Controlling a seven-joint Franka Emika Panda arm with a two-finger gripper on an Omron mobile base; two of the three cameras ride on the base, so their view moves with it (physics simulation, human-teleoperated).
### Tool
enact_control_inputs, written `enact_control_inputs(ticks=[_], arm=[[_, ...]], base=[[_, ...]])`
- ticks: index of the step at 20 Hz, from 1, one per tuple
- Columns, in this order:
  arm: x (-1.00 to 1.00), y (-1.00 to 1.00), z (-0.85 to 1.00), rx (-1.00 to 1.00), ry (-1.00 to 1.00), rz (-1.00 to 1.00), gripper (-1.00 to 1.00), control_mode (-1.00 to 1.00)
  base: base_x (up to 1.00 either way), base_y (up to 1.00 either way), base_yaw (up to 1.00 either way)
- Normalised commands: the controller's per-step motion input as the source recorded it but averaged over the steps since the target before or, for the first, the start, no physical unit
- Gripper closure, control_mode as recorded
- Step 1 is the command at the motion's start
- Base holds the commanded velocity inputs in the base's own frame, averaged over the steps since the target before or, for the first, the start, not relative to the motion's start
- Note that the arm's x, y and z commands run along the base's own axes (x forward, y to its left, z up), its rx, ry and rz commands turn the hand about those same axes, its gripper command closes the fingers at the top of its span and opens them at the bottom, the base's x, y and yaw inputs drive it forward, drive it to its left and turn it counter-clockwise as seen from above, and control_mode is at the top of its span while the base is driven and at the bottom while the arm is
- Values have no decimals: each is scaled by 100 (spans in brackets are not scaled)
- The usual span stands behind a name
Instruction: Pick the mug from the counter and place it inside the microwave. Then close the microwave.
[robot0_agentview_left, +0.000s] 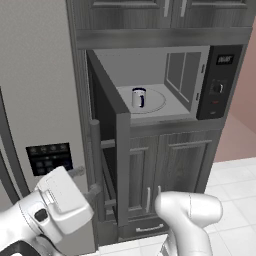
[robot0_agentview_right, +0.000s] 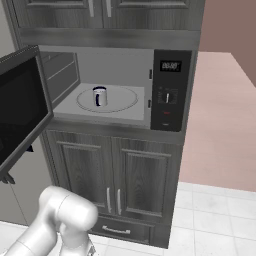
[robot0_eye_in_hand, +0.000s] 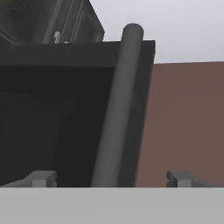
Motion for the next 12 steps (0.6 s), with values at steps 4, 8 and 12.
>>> enact_control_inputs(ticks=[4, 8, 12], arm=[[9, -12, 1, 0, 0, 0, -100, -100], [6, -10, 5, 0, 1, 0, -100, -100], [3, -16, 4, 0, 1, 0, -100, -100]], base=[[0, 0, 0], [0, 0, 0], [0, 0, 0]])
